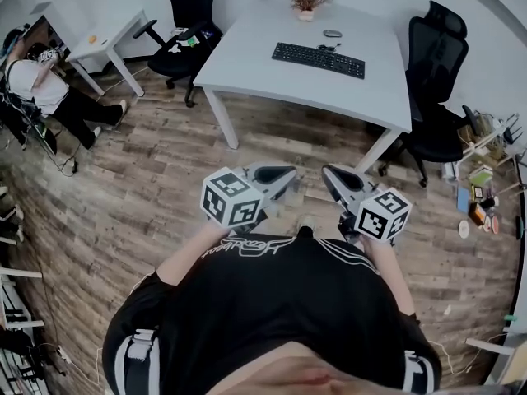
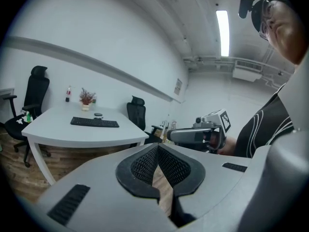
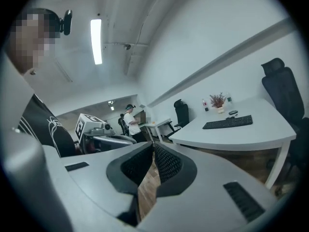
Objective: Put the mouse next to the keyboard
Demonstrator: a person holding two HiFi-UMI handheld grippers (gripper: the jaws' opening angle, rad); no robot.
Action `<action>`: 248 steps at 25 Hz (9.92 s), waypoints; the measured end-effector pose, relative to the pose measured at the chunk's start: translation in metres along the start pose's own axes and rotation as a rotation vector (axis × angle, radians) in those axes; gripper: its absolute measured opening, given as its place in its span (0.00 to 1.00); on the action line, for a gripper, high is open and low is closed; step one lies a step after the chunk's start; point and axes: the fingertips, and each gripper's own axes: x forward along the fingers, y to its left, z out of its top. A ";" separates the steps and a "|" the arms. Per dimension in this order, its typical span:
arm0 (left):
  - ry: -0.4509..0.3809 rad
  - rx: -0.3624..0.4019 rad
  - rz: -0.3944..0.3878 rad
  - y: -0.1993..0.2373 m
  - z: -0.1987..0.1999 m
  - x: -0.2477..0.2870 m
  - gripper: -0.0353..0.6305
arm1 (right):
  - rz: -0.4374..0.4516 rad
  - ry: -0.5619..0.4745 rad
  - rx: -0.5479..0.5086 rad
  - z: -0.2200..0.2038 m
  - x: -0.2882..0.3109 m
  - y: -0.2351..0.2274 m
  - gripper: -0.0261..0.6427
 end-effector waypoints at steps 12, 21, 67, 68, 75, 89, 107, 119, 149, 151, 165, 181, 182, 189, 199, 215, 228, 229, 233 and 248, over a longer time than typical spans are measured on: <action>0.024 -0.024 0.007 0.116 0.092 0.167 0.06 | -0.011 0.022 0.042 0.064 0.036 -0.198 0.06; 0.009 0.025 -0.052 0.146 0.138 0.255 0.06 | -0.017 0.044 0.019 0.099 0.045 -0.286 0.06; 0.163 0.136 -0.244 0.440 0.253 0.488 0.07 | -0.235 0.025 0.191 0.182 0.204 -0.618 0.06; 0.158 0.141 -0.256 0.442 0.256 0.491 0.07 | -0.237 0.027 0.198 0.179 0.205 -0.620 0.06; 0.137 0.174 -0.260 0.471 0.276 0.528 0.26 | -0.269 0.033 0.246 0.159 0.196 -0.637 0.06; 0.347 0.350 -0.177 0.578 0.254 0.604 0.52 | -0.352 0.061 0.352 0.122 0.172 -0.671 0.06; 0.721 0.462 -0.126 0.692 0.166 0.665 0.53 | -0.413 0.182 0.372 0.086 0.164 -0.685 0.06; 0.817 0.431 -0.136 0.716 0.141 0.674 0.53 | -0.393 0.176 0.441 0.074 0.173 -0.686 0.06; 0.896 0.387 -0.104 0.722 0.134 0.673 0.50 | -0.391 0.202 0.449 0.066 0.171 -0.667 0.06; 0.879 0.378 -0.093 0.721 0.134 0.672 0.50 | -0.391 0.200 0.449 0.067 0.170 -0.666 0.06; 0.623 0.383 0.019 0.698 0.180 0.659 0.50 | -0.355 0.204 0.415 0.071 0.165 -0.644 0.06; 0.191 0.330 0.076 0.571 0.256 0.572 0.50 | -0.354 0.130 0.312 0.104 0.121 -0.609 0.06; 0.171 0.330 0.087 0.562 0.259 0.563 0.50 | -0.353 0.122 0.304 0.108 0.119 -0.605 0.06; 0.083 0.259 0.154 0.495 0.256 0.498 0.50 | -0.313 0.090 0.250 0.114 0.100 -0.564 0.06; 0.028 0.159 0.209 0.395 0.222 0.407 0.50 | -0.256 0.059 0.243 0.081 0.060 -0.489 0.06; -0.003 0.105 0.311 0.303 0.180 0.369 0.50 | -0.280 0.017 0.219 0.060 -0.008 -0.423 0.06; 0.036 0.030 0.353 0.279 0.155 0.442 0.50 | -0.281 0.015 0.252 0.052 -0.048 -0.467 0.06; 0.037 0.022 0.356 0.277 0.153 0.451 0.50 | -0.277 0.019 0.253 0.051 -0.053 -0.474 0.06; 0.039 -0.007 0.366 0.272 0.147 0.483 0.50 | -0.260 0.028 0.262 0.047 -0.068 -0.507 0.06; 0.103 -0.099 0.426 0.274 0.130 0.559 0.50 | -0.196 0.165 0.188 0.074 -0.092 -0.592 0.06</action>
